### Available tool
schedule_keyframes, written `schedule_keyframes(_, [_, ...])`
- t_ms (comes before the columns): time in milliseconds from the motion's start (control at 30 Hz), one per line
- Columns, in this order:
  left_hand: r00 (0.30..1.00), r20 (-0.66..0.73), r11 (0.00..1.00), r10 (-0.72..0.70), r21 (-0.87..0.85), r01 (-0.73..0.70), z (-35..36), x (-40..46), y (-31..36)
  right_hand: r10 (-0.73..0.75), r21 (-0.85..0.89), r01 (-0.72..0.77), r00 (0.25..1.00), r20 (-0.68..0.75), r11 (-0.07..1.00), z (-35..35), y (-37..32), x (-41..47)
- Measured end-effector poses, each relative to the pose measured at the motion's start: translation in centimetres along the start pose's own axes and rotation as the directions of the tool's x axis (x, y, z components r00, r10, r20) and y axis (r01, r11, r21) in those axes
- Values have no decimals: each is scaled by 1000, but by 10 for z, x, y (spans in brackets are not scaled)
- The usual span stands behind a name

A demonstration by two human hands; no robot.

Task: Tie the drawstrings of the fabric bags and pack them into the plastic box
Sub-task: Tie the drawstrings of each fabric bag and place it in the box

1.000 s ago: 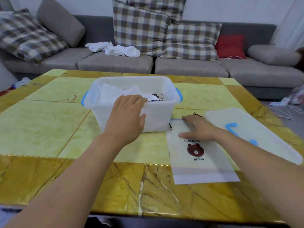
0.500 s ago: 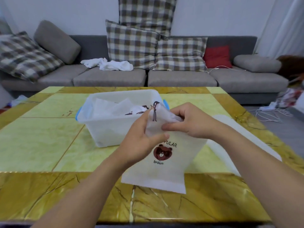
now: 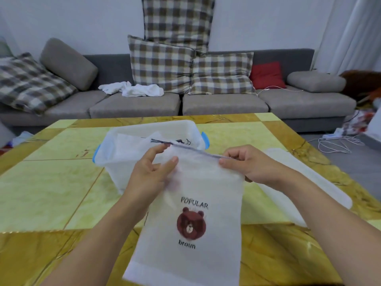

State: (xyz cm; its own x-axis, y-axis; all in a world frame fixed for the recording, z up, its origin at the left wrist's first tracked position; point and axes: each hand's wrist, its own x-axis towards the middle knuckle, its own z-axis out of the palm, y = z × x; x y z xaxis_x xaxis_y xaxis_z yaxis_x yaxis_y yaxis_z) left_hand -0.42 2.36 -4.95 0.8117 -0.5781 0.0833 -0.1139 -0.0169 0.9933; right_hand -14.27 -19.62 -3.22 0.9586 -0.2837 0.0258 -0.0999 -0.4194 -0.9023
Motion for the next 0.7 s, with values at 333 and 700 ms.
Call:
schedule_keyframes(333, [961,-204,952,-184,-280,123,1,14,2,-4,150,11,999,-46,989,10,-4,25])
schedule_keyframes(700, [927,-235,753,-291,-655,70,-4,21,7,87,514,-31,992,-86,857,-15,12,20])
